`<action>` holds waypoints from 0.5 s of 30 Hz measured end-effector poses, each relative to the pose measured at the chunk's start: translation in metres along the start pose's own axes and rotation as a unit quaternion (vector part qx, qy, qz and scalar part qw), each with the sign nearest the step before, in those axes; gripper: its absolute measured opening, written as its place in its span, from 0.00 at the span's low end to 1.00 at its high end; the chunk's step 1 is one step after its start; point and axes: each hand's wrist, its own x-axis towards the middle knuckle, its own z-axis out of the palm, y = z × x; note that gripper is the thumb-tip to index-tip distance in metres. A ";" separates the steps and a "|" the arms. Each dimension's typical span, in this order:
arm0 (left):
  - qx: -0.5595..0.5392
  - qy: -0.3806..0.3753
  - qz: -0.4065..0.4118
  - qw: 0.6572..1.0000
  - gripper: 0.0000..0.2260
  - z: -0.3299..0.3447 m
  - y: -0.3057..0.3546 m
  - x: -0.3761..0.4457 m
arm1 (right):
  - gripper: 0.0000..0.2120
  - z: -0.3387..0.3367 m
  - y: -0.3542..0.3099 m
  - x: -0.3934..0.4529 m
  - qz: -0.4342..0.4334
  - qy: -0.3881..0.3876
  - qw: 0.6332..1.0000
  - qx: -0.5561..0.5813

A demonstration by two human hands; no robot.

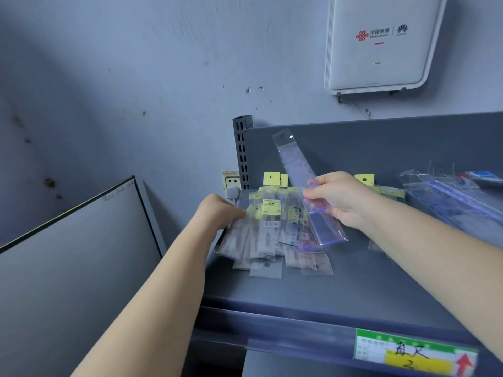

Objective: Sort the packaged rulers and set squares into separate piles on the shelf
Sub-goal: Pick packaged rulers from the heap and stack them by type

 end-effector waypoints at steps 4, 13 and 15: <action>-0.141 0.035 0.033 0.989 0.04 -0.010 0.004 -0.005 | 0.08 -0.006 -0.006 -0.005 -0.006 -0.008 0.999 0.047; -0.305 0.010 0.137 0.942 0.09 -0.007 0.053 -0.036 | 0.09 -0.039 -0.026 -0.017 -0.068 -0.012 0.994 0.081; -0.320 -0.021 0.154 0.934 0.09 0.002 0.063 -0.041 | 0.08 -0.048 -0.027 -0.023 -0.074 -0.017 0.993 0.093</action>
